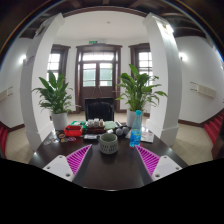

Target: Pour water

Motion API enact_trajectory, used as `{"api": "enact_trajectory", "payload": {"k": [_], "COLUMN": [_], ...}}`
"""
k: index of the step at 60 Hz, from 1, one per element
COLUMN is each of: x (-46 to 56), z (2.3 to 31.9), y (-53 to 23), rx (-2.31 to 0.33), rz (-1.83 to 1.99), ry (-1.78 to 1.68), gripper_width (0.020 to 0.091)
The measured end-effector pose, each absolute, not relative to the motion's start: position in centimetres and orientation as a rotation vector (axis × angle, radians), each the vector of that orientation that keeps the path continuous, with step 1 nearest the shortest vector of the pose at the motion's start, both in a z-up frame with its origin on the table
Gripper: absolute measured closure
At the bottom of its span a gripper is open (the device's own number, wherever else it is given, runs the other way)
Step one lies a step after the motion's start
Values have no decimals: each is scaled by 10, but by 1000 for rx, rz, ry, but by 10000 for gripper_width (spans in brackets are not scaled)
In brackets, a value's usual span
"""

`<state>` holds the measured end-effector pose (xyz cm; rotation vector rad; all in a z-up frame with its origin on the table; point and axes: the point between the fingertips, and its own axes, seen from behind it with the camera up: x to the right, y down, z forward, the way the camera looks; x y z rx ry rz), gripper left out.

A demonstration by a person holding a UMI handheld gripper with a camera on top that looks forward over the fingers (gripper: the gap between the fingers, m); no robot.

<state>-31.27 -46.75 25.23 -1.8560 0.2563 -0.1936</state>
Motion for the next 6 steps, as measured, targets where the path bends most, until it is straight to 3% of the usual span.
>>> {"api": "enact_trajectory", "payload": {"k": [6], "x": [-322], "z": [250], "y": [-467], "rx": [-1866], "rz": [-194], "ry": [232], "gripper_width": [255]}}
